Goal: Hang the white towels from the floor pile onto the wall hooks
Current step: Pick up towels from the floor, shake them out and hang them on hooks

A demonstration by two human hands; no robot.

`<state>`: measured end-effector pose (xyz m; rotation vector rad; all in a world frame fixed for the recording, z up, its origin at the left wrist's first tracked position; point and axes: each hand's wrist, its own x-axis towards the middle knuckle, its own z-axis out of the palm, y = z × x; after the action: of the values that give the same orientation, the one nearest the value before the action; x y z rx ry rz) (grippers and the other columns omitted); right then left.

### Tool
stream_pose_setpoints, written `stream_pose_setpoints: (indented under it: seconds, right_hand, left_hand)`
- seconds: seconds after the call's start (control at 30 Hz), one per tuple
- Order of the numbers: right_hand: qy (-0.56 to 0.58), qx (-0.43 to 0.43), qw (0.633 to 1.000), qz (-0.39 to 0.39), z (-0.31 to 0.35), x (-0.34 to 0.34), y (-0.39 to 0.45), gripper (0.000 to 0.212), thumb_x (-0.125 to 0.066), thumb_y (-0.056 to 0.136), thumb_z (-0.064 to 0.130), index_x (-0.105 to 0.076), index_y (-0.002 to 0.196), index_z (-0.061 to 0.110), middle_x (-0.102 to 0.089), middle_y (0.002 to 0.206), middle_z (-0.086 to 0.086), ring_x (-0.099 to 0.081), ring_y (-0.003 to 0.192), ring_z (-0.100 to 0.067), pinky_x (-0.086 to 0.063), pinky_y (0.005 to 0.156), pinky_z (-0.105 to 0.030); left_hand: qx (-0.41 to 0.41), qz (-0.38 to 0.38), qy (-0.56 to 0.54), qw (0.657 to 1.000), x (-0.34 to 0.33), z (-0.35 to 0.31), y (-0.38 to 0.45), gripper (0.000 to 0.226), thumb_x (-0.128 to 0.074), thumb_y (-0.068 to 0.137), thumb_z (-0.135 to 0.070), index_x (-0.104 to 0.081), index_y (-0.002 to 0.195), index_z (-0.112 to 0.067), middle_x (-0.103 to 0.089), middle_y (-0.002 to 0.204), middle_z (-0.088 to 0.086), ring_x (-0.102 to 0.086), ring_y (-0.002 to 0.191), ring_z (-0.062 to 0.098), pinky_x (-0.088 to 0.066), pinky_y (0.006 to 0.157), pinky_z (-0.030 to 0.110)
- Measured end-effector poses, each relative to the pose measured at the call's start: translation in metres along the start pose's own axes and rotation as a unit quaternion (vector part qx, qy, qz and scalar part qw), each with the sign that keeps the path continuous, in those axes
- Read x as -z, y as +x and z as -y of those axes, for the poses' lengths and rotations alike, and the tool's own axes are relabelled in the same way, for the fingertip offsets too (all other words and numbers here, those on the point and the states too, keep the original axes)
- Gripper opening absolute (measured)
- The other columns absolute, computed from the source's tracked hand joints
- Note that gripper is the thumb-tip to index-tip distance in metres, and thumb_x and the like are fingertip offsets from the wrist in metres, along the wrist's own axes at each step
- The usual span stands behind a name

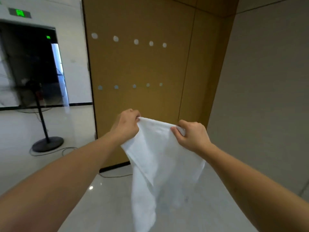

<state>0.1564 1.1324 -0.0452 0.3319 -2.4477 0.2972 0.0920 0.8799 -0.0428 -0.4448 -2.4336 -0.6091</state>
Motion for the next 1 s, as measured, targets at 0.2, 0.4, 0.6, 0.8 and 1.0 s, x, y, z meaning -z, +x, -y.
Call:
stream_pose_setpoints:
  seconds: [0.2, 0.4, 0.6, 0.8, 1.0]
  right_hand:
    - [0.013, 0.068, 0.998, 0.011, 0.063, -0.094, 0.149, 0.031, -0.044, 0.093, 0.05, -0.061, 0.091, 0.024, -0.065, 0.07, 0.003, -0.061, 0.064, -0.022, -0.052, 0.062, -0.036]
    - [0.057, 0.098, 0.994, 0.005, 0.097, -0.166, 0.268, 0.029, -0.049, 0.094, 0.047, -0.066, 0.094, 0.023, -0.069, 0.075, 0.002, -0.062, 0.069, -0.023, -0.049, 0.064, -0.033]
    - [0.095, 0.119, 0.988, -0.018, 0.104, -0.244, 0.374, 0.027, -0.049, 0.093, 0.044, -0.063, 0.088, 0.021, -0.068, 0.074, 0.002, -0.062, 0.071, -0.026, -0.038, 0.058, -0.03]
    - [0.102, 0.155, 0.981, -0.06, 0.085, -0.314, 0.491, 0.03, -0.05, 0.094, 0.044, -0.058, 0.082, 0.018, -0.067, 0.076, -0.005, -0.062, 0.074, -0.033, -0.033, 0.056, -0.032]
    - [0.159, 0.179, 0.968, -0.074, 0.063, -0.343, 0.621, 0.028, -0.049, 0.095, 0.043, -0.062, 0.088, 0.019, -0.068, 0.079, -0.004, -0.062, 0.074, -0.03, -0.045, 0.061, -0.034]
  left_hand:
    - [0.061, 0.006, 0.036, 0.997, 0.029, 0.141, 0.082, 0.014, -0.048, 0.094, -0.011, -0.061, 0.094, -0.016, -0.052, 0.089, -0.001, -0.052, 0.087, 0.023, -0.038, 0.072, 0.029]
    - [0.094, -0.001, 0.033, 0.995, 0.051, 0.241, 0.157, 0.018, -0.049, 0.096, -0.01, -0.06, 0.086, -0.021, -0.059, 0.089, 0.0, -0.052, 0.082, 0.019, -0.035, 0.066, 0.024]
    - [0.129, -0.04, 0.046, 0.99, 0.034, 0.31, 0.227, 0.022, -0.046, 0.093, -0.003, -0.061, 0.094, -0.02, -0.06, 0.09, 0.001, -0.055, 0.083, 0.02, -0.038, 0.069, 0.027]
    - [0.139, -0.114, 0.023, 0.983, 0.014, 0.353, 0.324, 0.041, -0.043, 0.078, 0.01, -0.049, 0.085, -0.03, -0.057, 0.083, 0.002, -0.054, 0.075, 0.017, -0.044, 0.062, 0.031]
    - [0.099, -0.147, 0.062, 0.982, 0.009, 0.378, 0.436, 0.054, -0.04, 0.066, 0.016, -0.07, 0.066, -0.029, -0.064, 0.094, -0.005, -0.058, 0.09, 0.016, -0.048, 0.082, 0.029]
